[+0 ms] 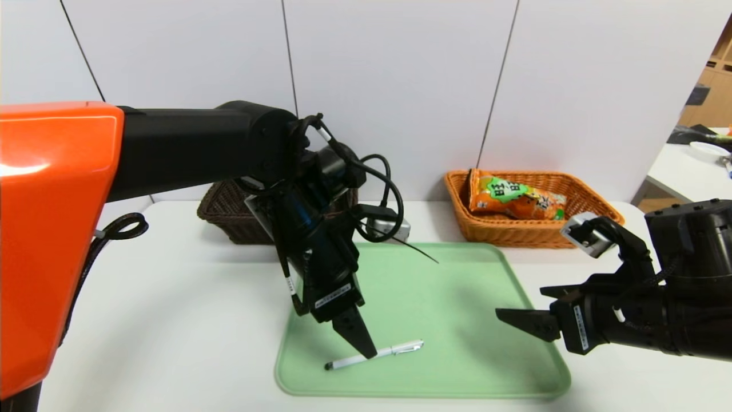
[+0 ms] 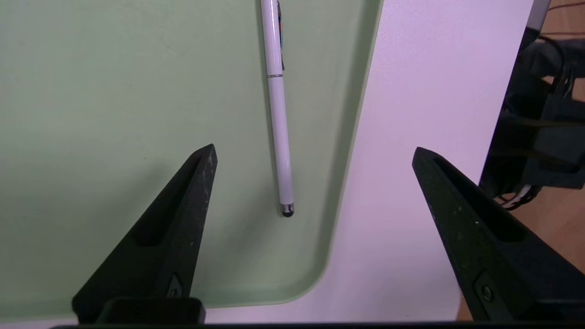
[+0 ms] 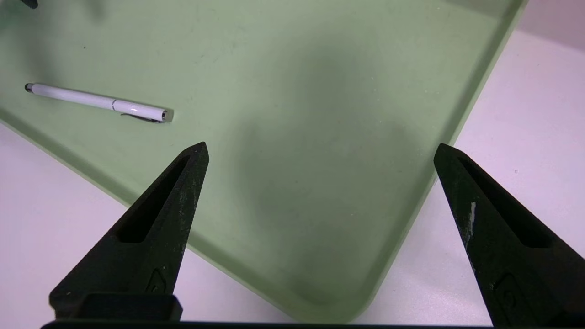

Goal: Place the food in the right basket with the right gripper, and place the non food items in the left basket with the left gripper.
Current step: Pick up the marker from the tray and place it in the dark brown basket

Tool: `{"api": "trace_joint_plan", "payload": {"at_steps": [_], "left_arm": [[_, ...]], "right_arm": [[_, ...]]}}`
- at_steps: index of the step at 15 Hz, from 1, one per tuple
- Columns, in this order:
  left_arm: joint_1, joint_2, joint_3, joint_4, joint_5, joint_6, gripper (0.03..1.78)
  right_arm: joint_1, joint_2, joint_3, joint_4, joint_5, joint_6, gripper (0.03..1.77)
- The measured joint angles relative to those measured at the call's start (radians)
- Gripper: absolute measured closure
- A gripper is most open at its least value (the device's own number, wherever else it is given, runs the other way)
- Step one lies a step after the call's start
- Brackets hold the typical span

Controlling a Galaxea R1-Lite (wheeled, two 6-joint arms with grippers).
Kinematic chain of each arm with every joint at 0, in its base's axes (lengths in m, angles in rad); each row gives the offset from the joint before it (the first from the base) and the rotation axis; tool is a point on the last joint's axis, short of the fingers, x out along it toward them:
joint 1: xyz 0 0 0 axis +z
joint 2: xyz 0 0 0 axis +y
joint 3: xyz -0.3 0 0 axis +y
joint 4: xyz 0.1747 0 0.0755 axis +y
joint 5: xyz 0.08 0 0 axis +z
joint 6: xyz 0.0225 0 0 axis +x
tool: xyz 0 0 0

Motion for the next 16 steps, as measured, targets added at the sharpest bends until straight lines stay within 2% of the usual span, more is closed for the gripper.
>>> {"api": "trace_joint_plan", "payload": {"at_steps": [2,6,7,10,12,14,16], "left_arm": [[-0.037,-0.017,0.004,0.0,0.042,-0.144,0.24],[-0.116,-0.034,0.006,-0.008,0.167,-0.418,0.18],[-0.129,-0.036,0.016,-0.02,0.179,-0.462,0.17],[-0.148,-0.048,0.102,-0.132,0.208,-0.477,0.15],[-0.163,-0.065,0.204,-0.261,0.254,-0.46,0.14],[-0.171,-0.086,0.301,-0.387,0.281,-0.396,0.14],[-0.175,-0.1,0.347,-0.431,0.285,-0.336,0.14]], "right_arm": [[0.0,0.0,0.0,0.0,0.0,-0.001,0.1],[0.0,0.001,0.0,-0.002,0.0,-0.001,0.1],[0.0,0.001,0.0,-0.002,0.0,-0.001,0.1],[0.0,0.0,0.004,-0.002,0.0,-0.001,0.1],[-0.002,-0.001,0.005,-0.002,0.0,-0.001,0.1],[-0.003,-0.001,0.005,-0.002,0.0,-0.001,0.1],[-0.003,-0.002,0.006,-0.002,0.0,-0.001,0.1]]}}
